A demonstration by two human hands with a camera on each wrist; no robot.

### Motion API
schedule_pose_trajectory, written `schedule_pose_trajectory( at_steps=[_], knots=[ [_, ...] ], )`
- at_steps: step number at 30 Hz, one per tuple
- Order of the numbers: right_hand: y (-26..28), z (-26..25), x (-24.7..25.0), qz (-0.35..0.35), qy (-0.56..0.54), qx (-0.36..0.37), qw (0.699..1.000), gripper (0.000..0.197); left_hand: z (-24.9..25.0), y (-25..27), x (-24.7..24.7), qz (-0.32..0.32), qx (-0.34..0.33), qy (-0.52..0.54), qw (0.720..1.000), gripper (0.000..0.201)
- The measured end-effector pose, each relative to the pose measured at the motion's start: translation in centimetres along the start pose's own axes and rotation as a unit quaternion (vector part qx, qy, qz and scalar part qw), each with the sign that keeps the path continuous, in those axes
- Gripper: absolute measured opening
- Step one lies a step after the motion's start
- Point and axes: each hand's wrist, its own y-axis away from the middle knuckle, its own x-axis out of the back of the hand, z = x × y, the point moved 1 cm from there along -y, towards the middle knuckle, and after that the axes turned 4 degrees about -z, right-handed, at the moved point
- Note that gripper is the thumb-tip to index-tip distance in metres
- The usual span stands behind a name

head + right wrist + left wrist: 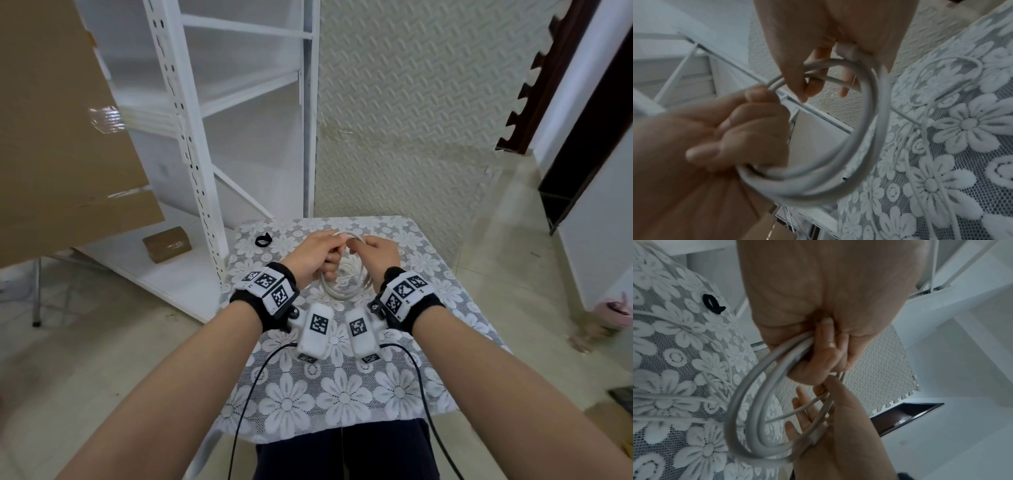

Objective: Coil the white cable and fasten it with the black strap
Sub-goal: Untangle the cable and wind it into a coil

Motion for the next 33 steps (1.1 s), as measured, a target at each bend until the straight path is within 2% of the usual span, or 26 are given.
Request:
schedule_pose_trajectory(
  at_steps=[4, 8, 19, 27, 33],
  knots=[
    [-0.3, 0.4, 0.2, -0.031, -0.080, -0.018, 0.996, 0.033, -0.1, 0.0, 0.1, -0.001, 0.002, 0.017, 1.000, 0.034],
    [-0.2, 0.4, 0.3, -0.069, -0.113, -0.007, 0.991, 0.016, 0.0, -0.1, 0.1, -0.001, 0.006, 0.032, 0.999, 0.034],
    [0.6, -0.7, 0.2, -0.046, -0.119, -0.018, 0.992, 0.029, 0.0, -0.5, 0.2, 0.034, -0.003, 0.035, 0.999, 0.034],
    [0.7, -1.0, 0.2, -0.089, -0.192, -0.048, 0.976, 0.026, -0.2, -0.7, 0.9, 0.039, -0.013, 0.018, 0.999, 0.033],
    [0.6, -0.9, 0.3, -0.116, -0.181, -0.058, 0.975, 0.027, -0.4, -0.1, 1.4, 0.016, -0.007, -0.039, 0.999, 0.030]
  ],
)
